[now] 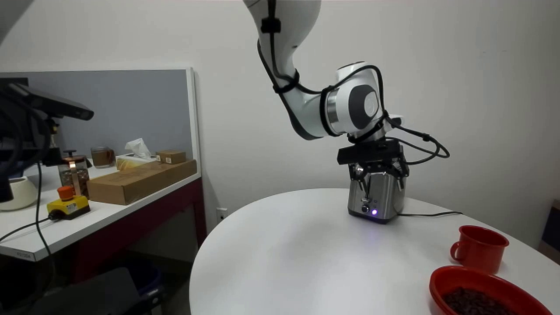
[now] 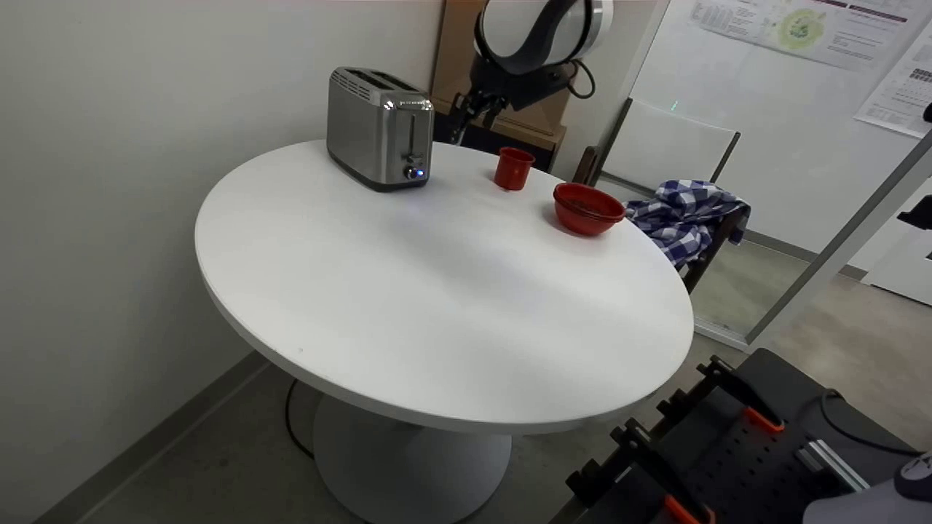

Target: Turn off the toaster

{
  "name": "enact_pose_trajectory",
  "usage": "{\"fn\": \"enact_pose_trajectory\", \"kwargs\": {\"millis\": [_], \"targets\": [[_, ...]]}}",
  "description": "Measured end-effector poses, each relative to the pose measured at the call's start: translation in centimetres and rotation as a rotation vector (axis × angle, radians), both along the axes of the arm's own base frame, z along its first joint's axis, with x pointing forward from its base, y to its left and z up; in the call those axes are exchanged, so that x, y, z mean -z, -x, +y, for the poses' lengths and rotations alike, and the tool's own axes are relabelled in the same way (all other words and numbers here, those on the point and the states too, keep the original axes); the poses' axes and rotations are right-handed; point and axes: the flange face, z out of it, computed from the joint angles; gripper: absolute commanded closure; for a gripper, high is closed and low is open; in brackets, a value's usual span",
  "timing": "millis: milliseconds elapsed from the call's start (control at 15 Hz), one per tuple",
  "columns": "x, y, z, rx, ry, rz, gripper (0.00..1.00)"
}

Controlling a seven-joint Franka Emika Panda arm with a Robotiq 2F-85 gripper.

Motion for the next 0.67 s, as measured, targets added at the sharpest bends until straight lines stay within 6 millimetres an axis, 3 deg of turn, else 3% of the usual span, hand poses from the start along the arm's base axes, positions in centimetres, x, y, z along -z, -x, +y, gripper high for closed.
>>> {"fn": "enact_pose_trajectory", "kwargs": {"millis": [667], "targets": [[5.6, -1.7, -1.5, 0.052, 0.026, -0.108, 0.0]]}}
